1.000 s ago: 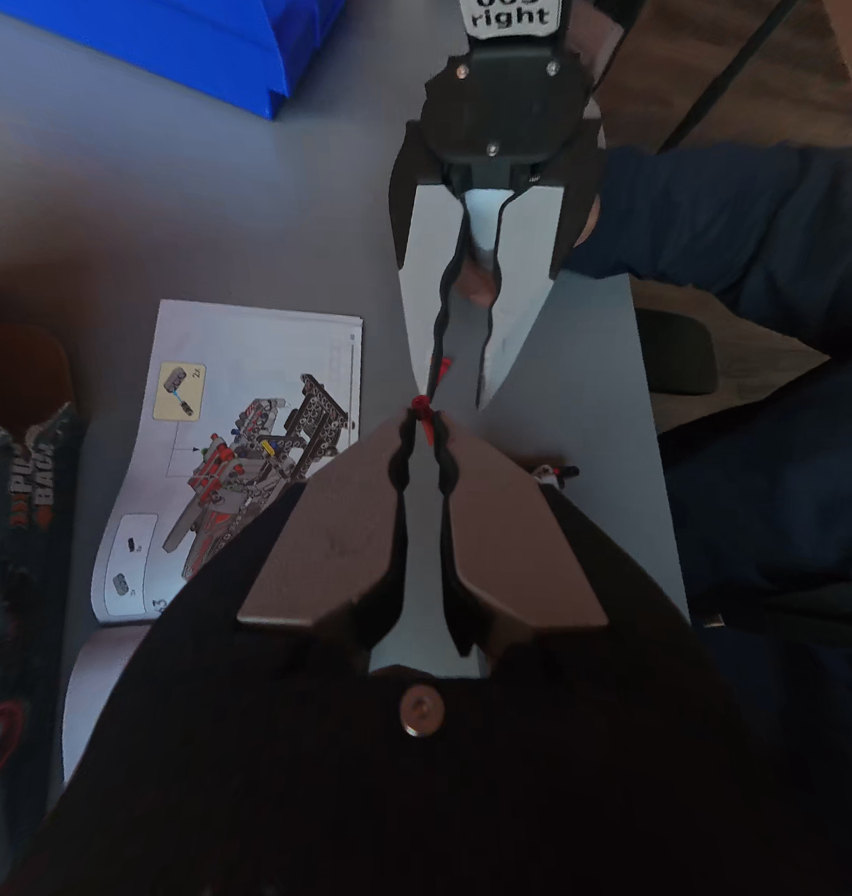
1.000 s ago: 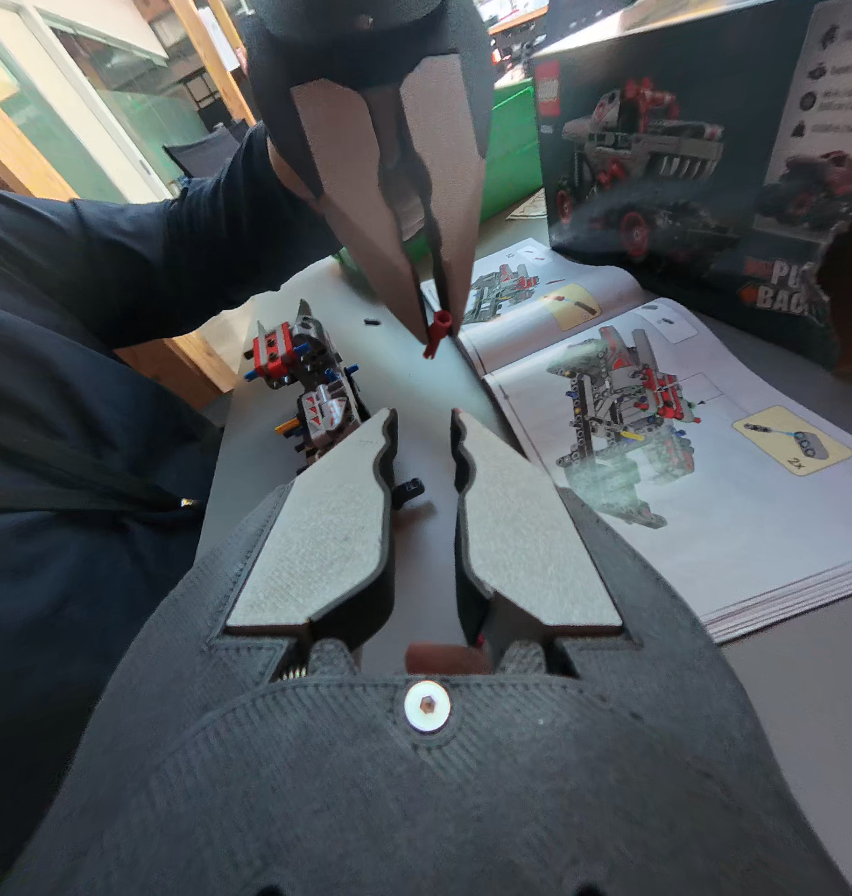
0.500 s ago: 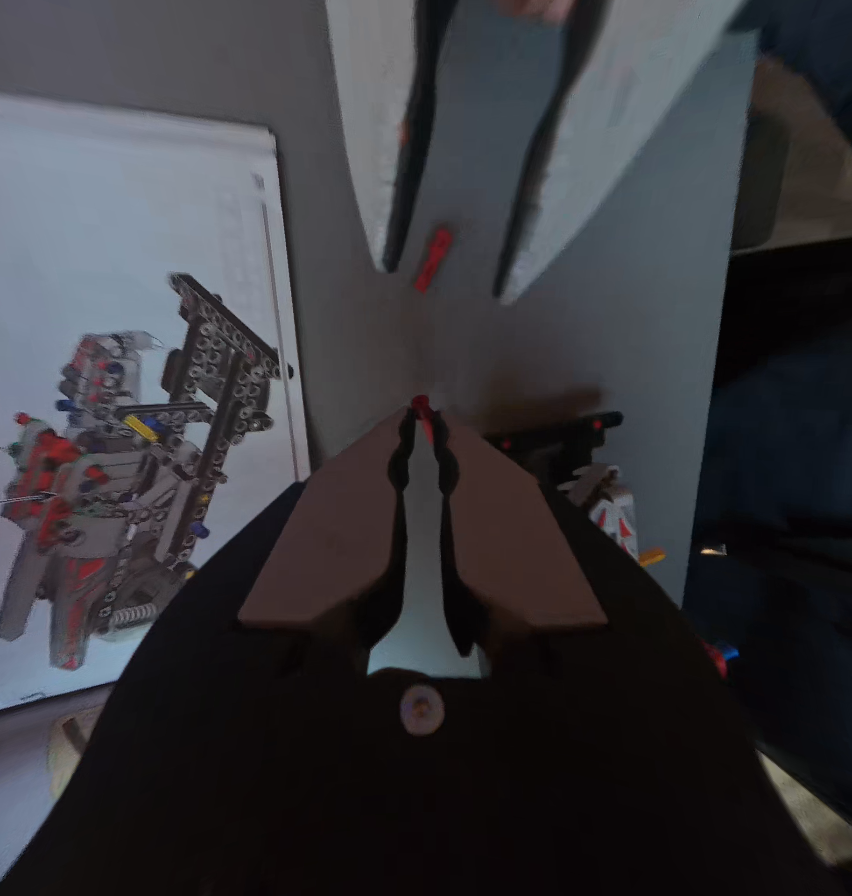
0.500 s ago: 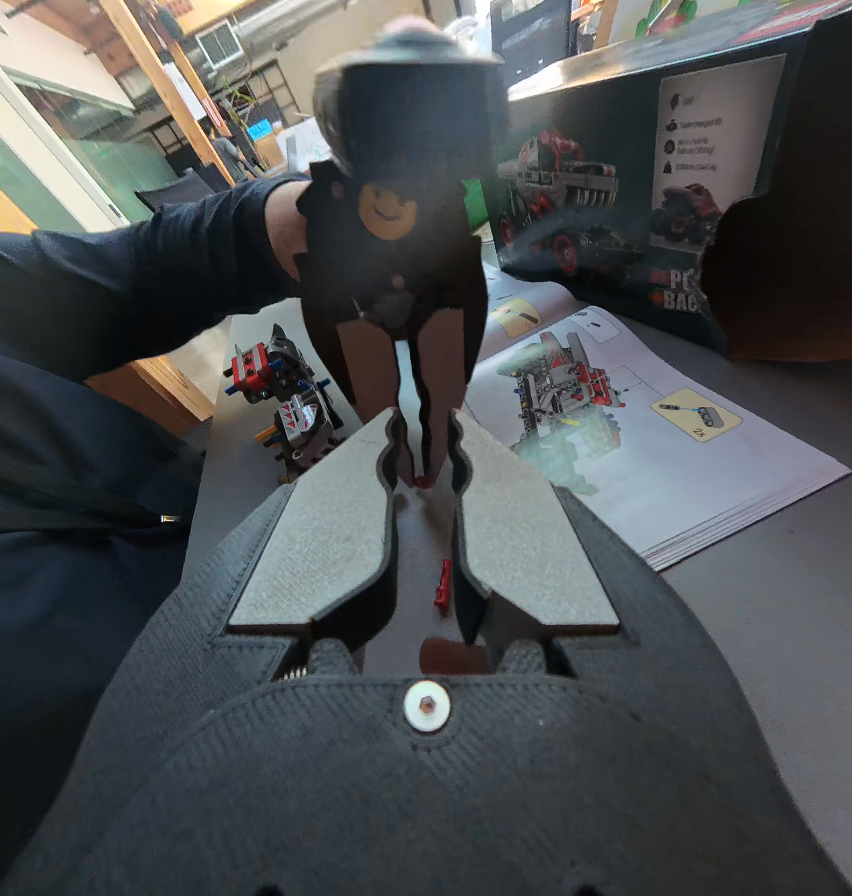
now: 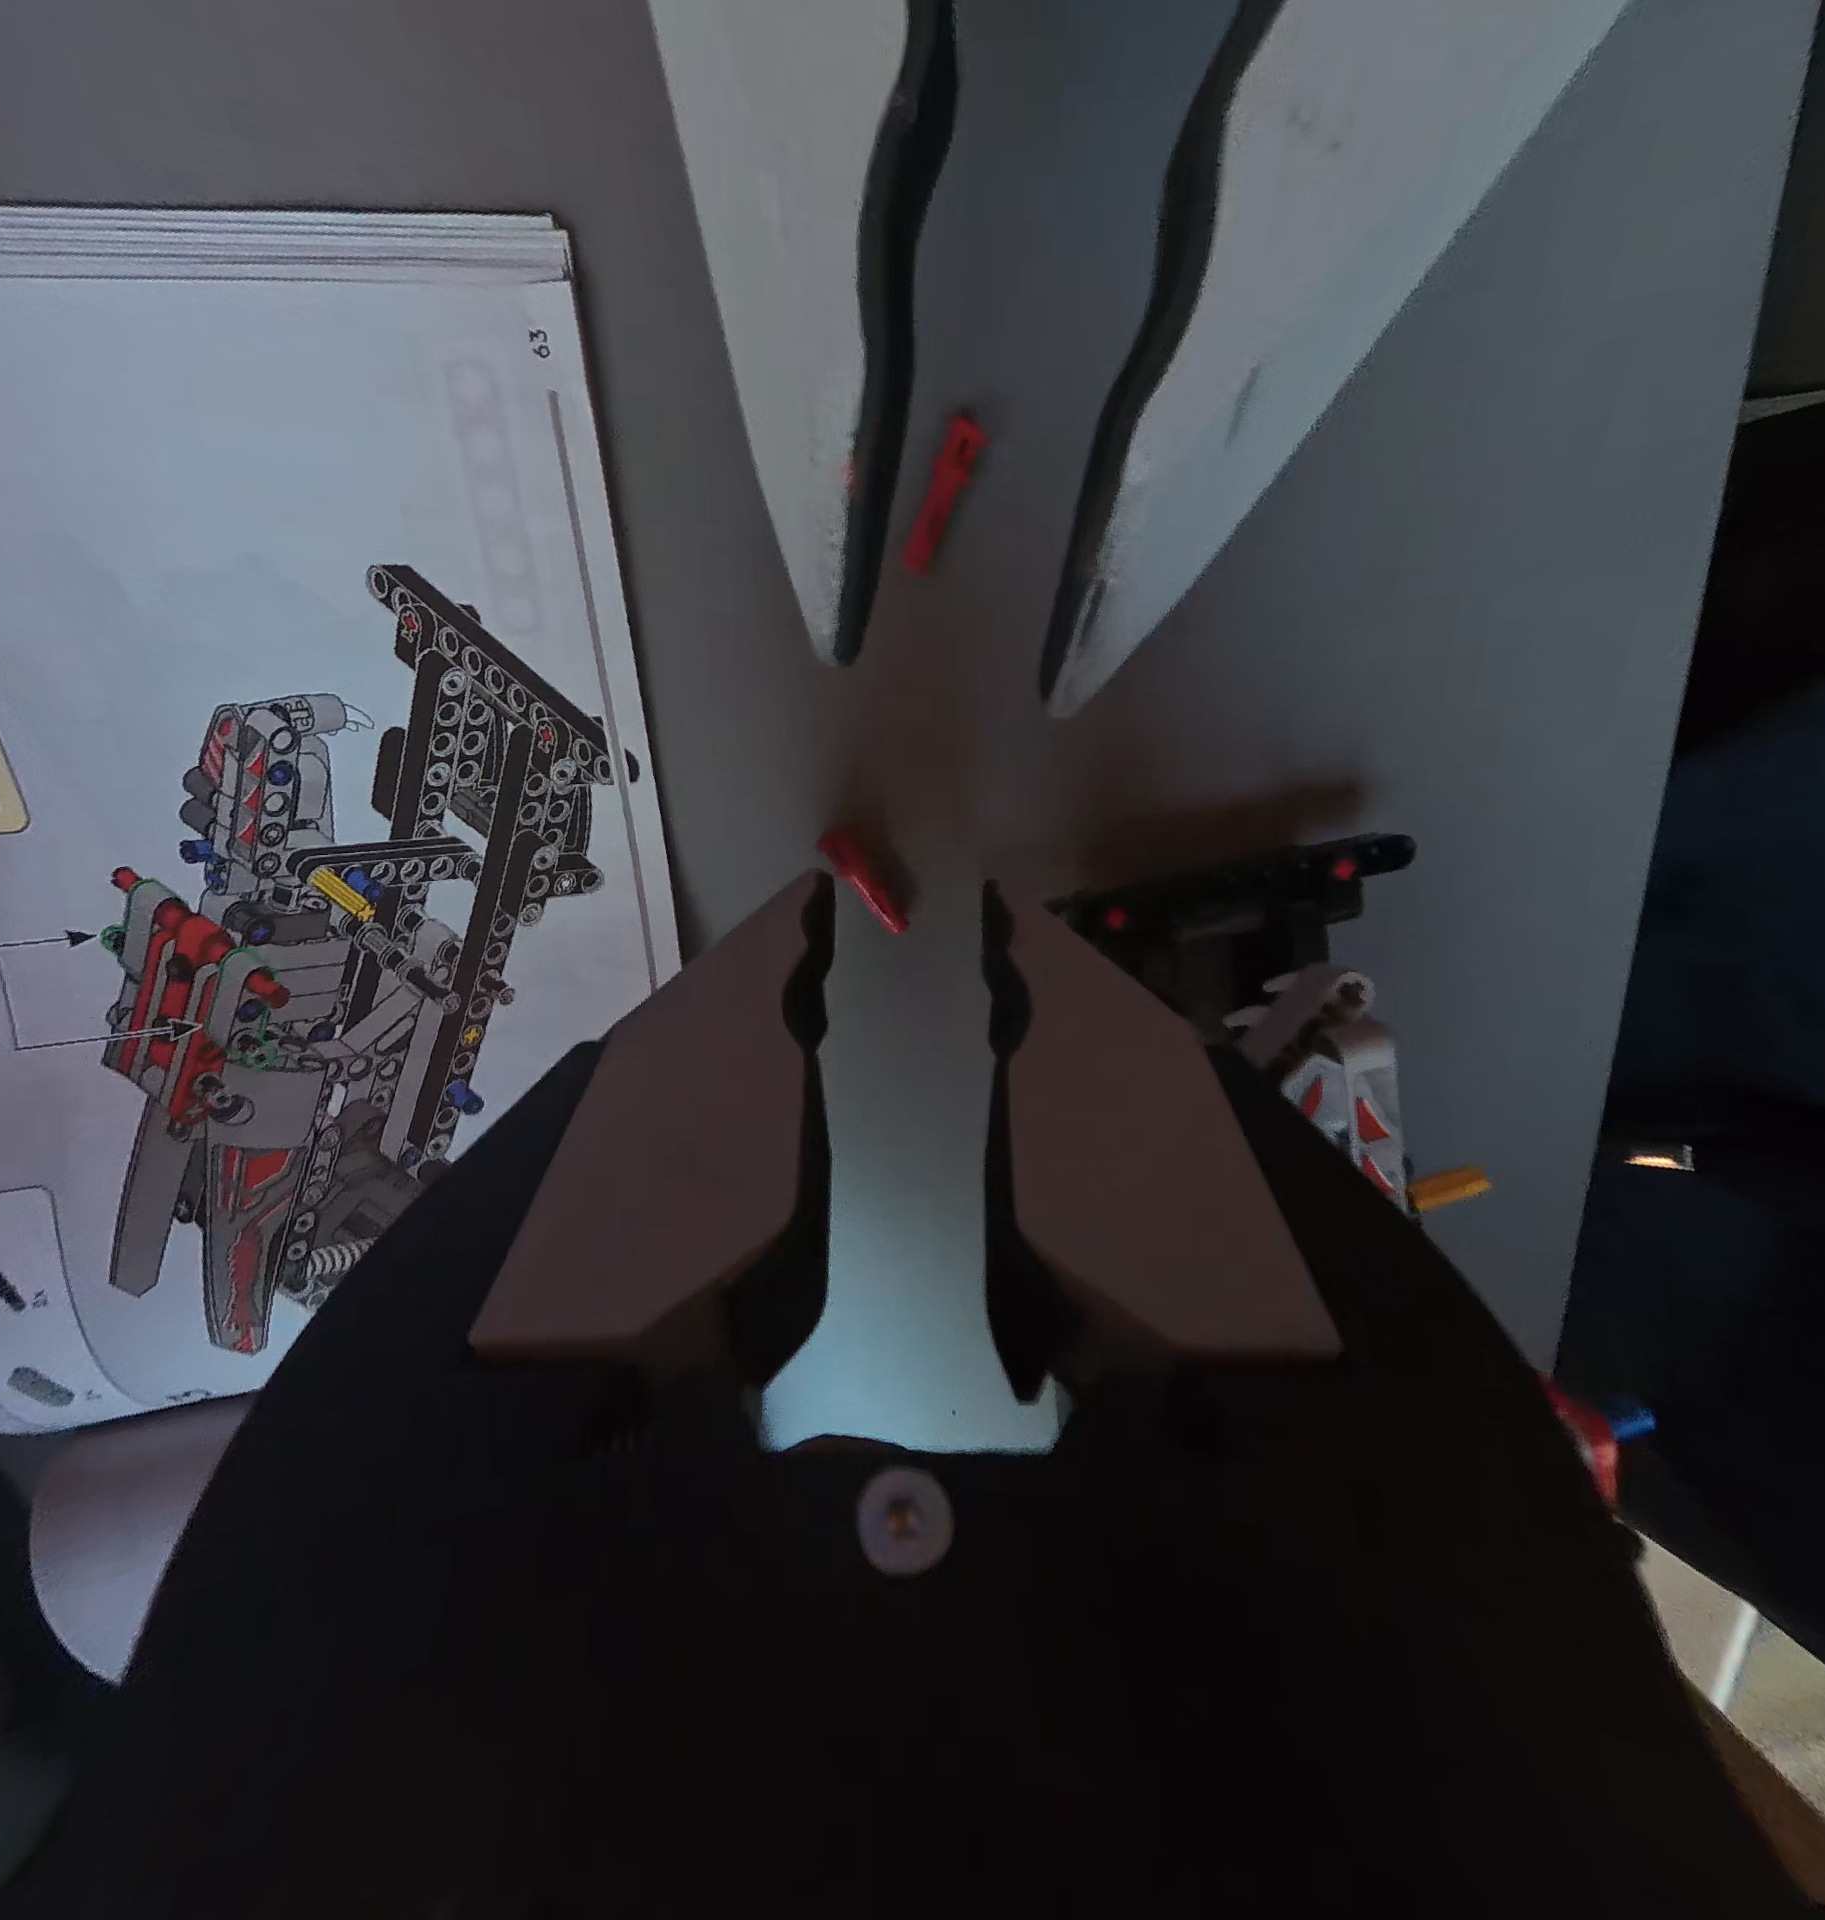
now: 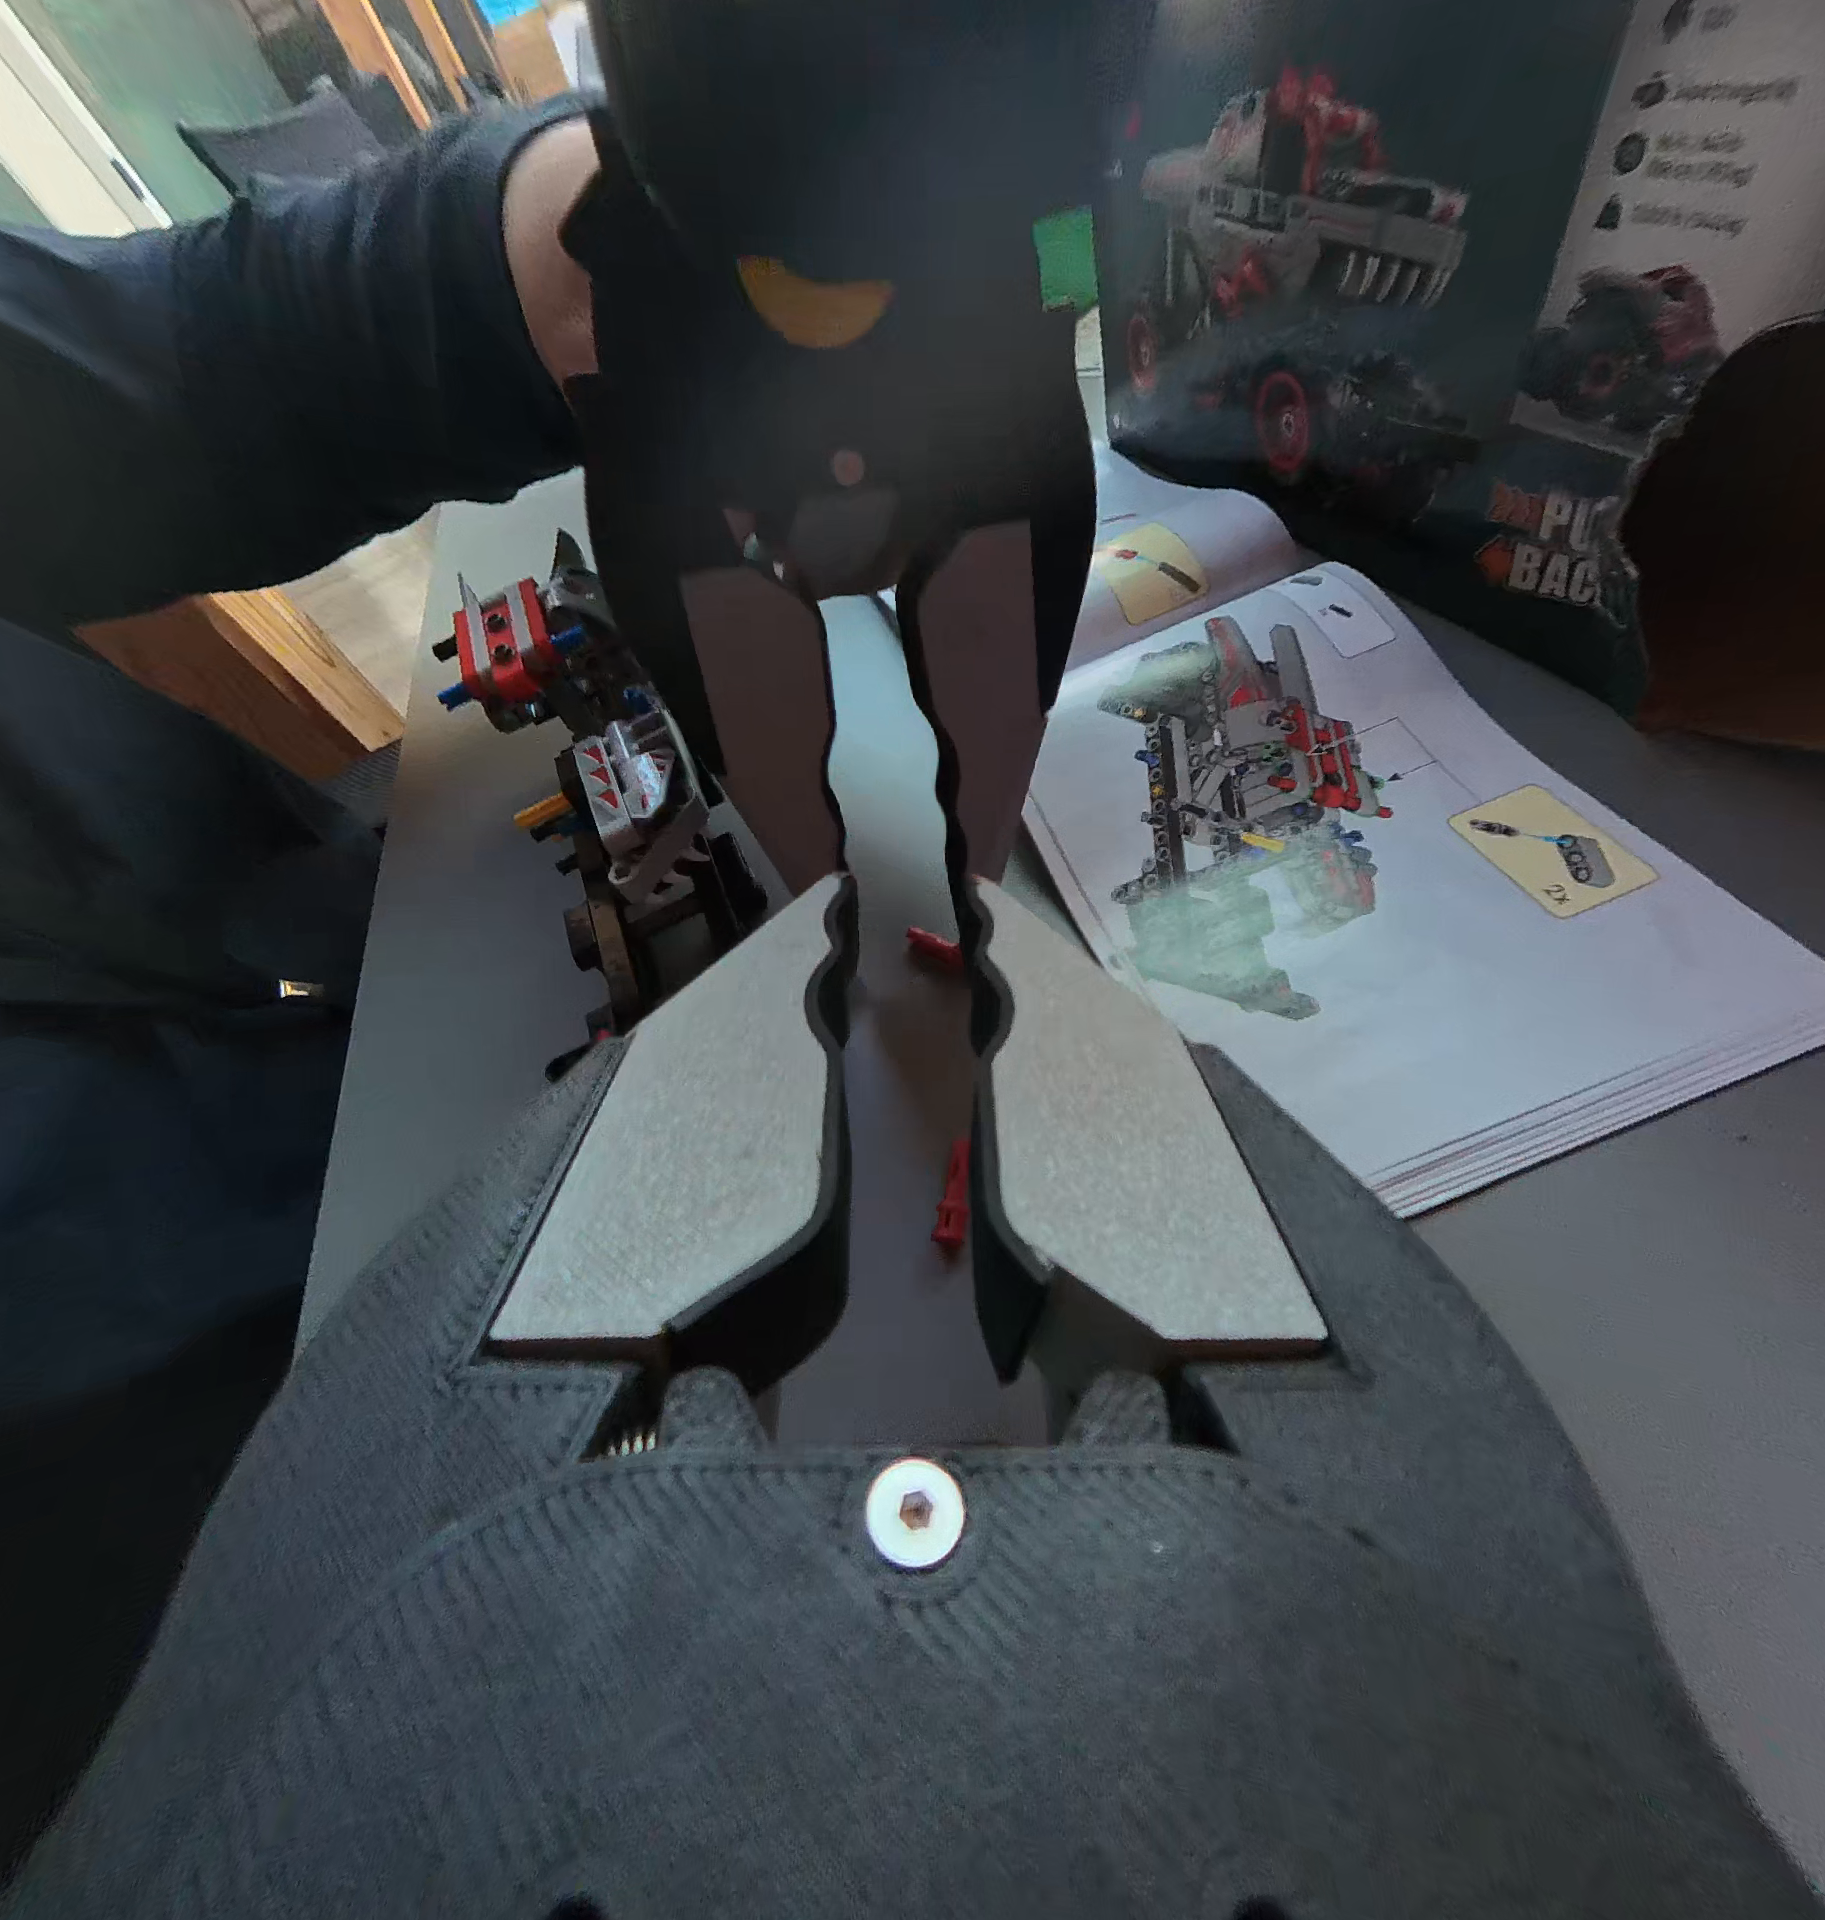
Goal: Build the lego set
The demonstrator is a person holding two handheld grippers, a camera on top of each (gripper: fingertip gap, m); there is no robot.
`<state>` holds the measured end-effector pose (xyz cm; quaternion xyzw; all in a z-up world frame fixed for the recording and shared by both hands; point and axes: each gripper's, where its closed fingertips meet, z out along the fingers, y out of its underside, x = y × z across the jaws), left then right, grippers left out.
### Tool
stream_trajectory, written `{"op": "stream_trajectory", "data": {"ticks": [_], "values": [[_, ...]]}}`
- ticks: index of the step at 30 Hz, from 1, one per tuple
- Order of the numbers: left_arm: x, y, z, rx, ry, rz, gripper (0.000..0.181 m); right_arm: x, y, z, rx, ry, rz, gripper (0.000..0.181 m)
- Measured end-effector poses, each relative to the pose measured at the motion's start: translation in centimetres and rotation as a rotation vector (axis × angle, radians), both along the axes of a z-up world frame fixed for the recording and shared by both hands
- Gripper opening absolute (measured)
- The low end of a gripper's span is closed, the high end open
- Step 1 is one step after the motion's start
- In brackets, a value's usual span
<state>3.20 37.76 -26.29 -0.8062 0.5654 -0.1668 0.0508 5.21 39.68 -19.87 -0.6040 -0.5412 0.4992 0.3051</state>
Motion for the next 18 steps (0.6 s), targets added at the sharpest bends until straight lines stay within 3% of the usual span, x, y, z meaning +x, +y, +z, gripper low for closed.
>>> {"op": "stream_trajectory", "data": {"ticks": [5, 9, 13, 18], "values": [[-0.8, 0.4, 2.2, 0.065, -0.009, 0.006, 0.027, -0.6, -0.9, -2.0, 0.071, -0.094, 0.047, 0.017], [-2.9, 0.7, 7.4, 0.172, -0.027, 0.066, 0.029, -1.6, -1.1, -3.1, 0.105, -0.165, 0.127, 0.022], [-5.4, -3.0, 11.8, 0.228, -0.102, 0.107, 0.043, -2.0, -1.1, -4.1, 0.166, -0.232, 0.207, 0.023], [-8.2, -9.2, 9.7, 0.197, -0.112, 0.111, 0.064, -2.4, -1.2, -5.1, 0.203, -0.280, 0.269, 0.023]]}}
